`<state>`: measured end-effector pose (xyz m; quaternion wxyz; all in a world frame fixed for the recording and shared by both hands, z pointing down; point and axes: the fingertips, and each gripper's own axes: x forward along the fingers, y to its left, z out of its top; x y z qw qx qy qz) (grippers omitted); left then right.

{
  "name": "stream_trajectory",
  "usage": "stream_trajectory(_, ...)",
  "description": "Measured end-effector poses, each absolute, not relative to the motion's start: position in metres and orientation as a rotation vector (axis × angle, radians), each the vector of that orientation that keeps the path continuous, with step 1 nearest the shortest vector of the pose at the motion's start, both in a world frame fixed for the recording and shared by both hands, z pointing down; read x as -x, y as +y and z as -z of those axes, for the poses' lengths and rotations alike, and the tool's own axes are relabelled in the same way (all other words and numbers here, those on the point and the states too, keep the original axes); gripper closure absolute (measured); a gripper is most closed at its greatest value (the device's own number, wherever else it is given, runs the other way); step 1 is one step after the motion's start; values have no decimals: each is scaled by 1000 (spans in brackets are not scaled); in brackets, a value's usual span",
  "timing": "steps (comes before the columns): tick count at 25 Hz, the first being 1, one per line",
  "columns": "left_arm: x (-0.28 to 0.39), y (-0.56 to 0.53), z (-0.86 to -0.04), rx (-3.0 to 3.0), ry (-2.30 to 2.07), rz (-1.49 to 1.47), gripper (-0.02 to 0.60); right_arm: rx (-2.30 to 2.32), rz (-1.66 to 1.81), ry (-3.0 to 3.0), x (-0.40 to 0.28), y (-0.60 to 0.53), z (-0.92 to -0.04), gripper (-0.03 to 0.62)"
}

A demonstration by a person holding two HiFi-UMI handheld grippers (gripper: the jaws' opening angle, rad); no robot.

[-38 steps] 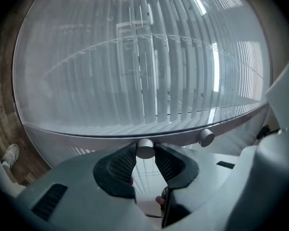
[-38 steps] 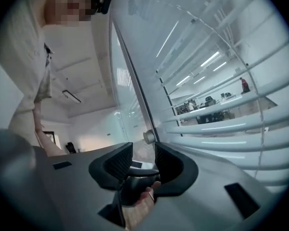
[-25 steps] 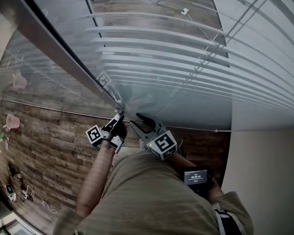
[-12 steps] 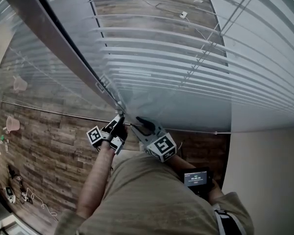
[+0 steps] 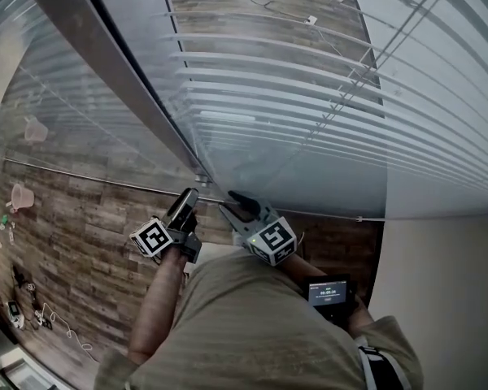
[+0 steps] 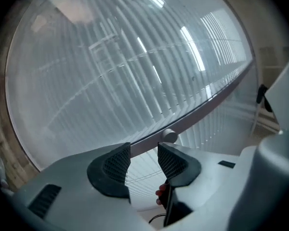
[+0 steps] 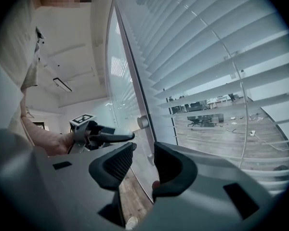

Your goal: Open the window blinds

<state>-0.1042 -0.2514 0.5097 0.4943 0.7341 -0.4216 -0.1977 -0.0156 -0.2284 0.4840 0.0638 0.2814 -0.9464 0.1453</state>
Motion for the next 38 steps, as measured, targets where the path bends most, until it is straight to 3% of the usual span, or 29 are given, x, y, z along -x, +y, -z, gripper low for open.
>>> stream_trajectory(11,84,-273,-466,-1690,-967,633,378,-787,-458,-2868,28,-220,-486,454)
stream_trajectory(12,82,-274,-465,-1671,-959,650,422,-790,-462,-2867,27,-220,-486,454)
stream_trajectory(14,80,-275,-463,-1653,-973,642,445,-795,-471,-2868,26,-220,-486,454)
stream_trajectory(38,70,-272,-457,-2251,-1581,-252,445,-797,-494,-2860,24,-224,-494,454)
